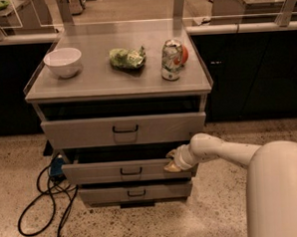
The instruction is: Open middle drawer
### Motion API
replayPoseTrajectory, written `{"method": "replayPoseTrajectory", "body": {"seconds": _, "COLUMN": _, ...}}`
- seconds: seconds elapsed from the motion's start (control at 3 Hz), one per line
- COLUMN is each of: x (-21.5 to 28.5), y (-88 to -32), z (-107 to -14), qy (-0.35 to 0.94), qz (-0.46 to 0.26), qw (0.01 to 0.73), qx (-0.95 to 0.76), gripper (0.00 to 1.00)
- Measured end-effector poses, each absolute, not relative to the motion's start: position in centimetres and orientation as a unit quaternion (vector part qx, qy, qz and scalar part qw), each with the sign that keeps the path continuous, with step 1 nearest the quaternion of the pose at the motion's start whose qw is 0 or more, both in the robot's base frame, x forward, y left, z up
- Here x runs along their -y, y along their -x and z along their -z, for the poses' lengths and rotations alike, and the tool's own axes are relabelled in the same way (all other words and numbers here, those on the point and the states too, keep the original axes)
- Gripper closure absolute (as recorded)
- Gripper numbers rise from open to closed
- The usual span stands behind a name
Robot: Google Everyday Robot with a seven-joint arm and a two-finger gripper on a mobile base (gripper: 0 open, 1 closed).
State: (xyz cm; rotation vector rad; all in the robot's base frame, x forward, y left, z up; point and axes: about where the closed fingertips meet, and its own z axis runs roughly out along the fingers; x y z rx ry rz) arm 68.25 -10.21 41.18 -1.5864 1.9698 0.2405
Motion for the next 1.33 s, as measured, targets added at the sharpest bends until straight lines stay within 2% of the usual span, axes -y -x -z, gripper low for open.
{"method": "replayPoseTrajectory", "body": {"seconds": 0.33, "x": 10.8, "y": -65.9, "z": -41.1, "qy": 0.608, "qz": -0.075, "qw": 0.289, "qx": -0.735, "gripper": 1.00}}
{"method": "replayPoseTrajectory", "body": {"seconds": 0.67, "x": 13.9, "y": -64.5, "z": -44.4, "qy": 0.607, "qz": -0.018, "qw": 0.308, "qx": -0.732, "gripper": 1.00}}
{"method": "replayPoseTrajectory", "body": {"seconds": 1.0, "x": 13.9, "y": -64.4, "z": -44.4, "qy": 0.607, "qz": -0.018, "qw": 0.308, "qx": -0.732, "gripper": 1.00}}
{"method": "replayPoseTrajectory", "body": {"seconds": 1.33, "x": 14.2, "y": -61.8, "z": -43.9, "qy": 0.608, "qz": -0.014, "qw": 0.304, "qx": -0.733, "gripper": 1.00}}
